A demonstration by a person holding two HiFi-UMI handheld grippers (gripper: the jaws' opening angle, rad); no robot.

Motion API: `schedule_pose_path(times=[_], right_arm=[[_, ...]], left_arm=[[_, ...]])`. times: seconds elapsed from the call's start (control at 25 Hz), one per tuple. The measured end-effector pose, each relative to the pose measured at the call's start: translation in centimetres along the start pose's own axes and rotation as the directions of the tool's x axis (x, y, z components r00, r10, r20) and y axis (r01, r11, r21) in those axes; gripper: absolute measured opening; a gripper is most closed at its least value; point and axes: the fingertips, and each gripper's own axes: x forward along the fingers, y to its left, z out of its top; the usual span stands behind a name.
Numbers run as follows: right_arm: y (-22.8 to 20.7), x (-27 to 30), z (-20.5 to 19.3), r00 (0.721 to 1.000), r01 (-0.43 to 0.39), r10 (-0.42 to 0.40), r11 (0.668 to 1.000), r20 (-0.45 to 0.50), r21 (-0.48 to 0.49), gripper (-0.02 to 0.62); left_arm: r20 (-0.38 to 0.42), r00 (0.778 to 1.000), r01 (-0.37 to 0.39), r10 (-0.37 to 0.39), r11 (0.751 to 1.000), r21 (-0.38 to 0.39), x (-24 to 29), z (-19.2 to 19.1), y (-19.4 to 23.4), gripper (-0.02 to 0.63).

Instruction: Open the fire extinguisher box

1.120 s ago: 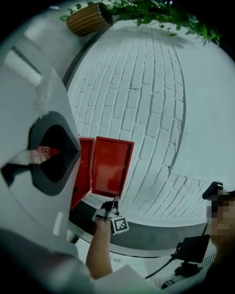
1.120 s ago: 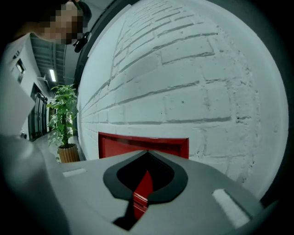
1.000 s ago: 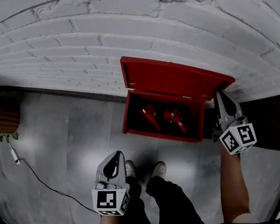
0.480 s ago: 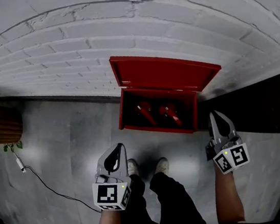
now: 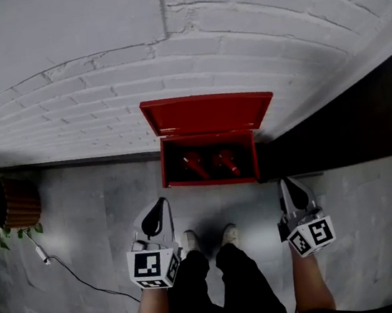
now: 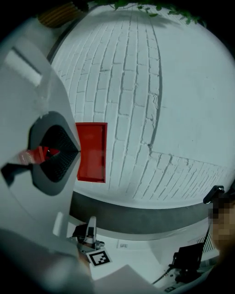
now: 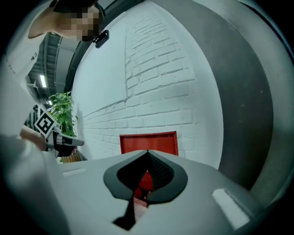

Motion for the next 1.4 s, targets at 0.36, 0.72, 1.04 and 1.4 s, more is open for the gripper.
schedule_pose_path(times=[0.36, 0.72, 1.04, 1.4], right_arm=[[2.5, -2.7, 8.8, 1.000, 0.002, -0.003, 0.999, -0.027, -0.035, 0.002], [5.7, -5.4, 17.5, 0.998, -0.029, 0.033, 0.997, 0.054, -0.076, 0.002], [6.1, -5.9, 20.3, 0.996, -0.036, 0.043, 0.996, 0.084, -0.083, 0.002], [5.5, -5.7, 21.7, 0.993, -0.036, 0.045, 0.996, 0.105, -0.085, 0.002]], left_arm=[[-0.036, 0.999, -0.020, 0.020, 1.000, -0.001, -4.0, 8.7, -0.7, 0.003], [0.026, 1.000, -0.003, 0.003, 1.000, 0.020, -7.9, 15.7, -2.9, 0.003], [0.076, 0.997, 0.009, -0.014, 0.998, 0.065, -8.6, 18.8, -4.3, 0.003], [0.084, 0.996, 0.028, -0.035, 0.996, 0.086, -7.9, 20.0, -5.4, 0.003]])
